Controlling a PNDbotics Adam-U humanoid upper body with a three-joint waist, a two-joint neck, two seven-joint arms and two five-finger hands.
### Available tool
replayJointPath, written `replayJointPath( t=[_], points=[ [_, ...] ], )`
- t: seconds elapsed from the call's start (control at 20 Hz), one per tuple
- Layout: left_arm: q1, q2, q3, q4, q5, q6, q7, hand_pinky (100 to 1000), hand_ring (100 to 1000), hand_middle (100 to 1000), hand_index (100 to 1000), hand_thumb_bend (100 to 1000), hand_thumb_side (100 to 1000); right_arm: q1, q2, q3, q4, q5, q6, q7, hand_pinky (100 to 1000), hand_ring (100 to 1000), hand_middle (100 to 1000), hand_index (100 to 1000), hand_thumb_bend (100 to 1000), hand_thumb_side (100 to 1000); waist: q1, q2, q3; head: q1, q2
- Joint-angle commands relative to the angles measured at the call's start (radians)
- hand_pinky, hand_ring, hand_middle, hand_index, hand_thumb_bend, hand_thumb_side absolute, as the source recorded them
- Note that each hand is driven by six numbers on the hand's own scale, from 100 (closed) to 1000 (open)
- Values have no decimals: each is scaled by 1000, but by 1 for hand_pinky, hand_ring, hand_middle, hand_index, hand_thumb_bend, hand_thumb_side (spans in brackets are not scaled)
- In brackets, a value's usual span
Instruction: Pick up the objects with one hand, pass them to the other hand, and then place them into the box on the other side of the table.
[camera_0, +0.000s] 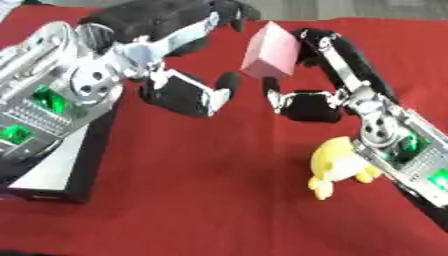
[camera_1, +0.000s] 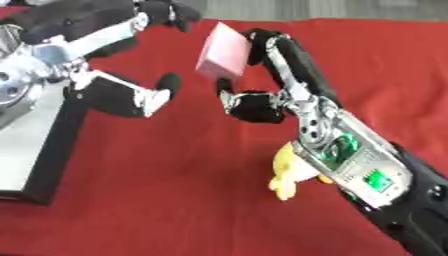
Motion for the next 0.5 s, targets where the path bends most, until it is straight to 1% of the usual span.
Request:
replayJointPath(
  t=[0.05,0.1,0.15,0.2,0.3,0.35,0.45,0.5],
  points=[
    [-20,5,17,-7,-7,8,-13,1000,886,808,966,106,195,-14,-3,-6,-21,11,-6,2,780,720,604,531,100,100,4,-23,0,3,6],
    [-19,3,16,-7,-3,9,-17,1000,884,806,964,100,226,-15,-2,-6,-21,12,-9,3,780,720,604,530,100,100,3,-22,-3,3,6],
    [-19,1,16,-7,3,11,-21,1000,884,806,964,100,226,-15,-2,-5,-21,14,-12,4,780,720,604,530,100,100,3,-21,-4,3,6],
    [-20,-1,16,-7,8,13,-24,1000,883,805,959,100,264,-16,-2,-4,-21,16,-14,5,780,720,604,530,100,100,3,-21,-5,3,7],
    [-21,-3,16,-7,16,16,-28,1000,882,804,957,100,265,-16,0,-2,-21,20,-20,8,780,720,604,530,100,100,2,-19,-8,1,7],
    [-20,-4,17,-7,18,18,-29,1000,880,800,946,100,312,-17,1,-2,-21,22,-23,10,780,720,604,530,100,100,2,-19,-8,1,7],
    [-20,-6,18,-7,21,24,-31,1000,880,800,946,100,312,-18,1,-2,-21,27,-28,12,780,720,604,530,100,100,2,-18,-9,2,7],
    [-19,-7,18,-7,21,27,-31,1000,879,799,944,100,380,-18,2,-2,-21,29,-32,14,779,720,604,529,100,100,3,-17,-11,1,6]
  ],
)
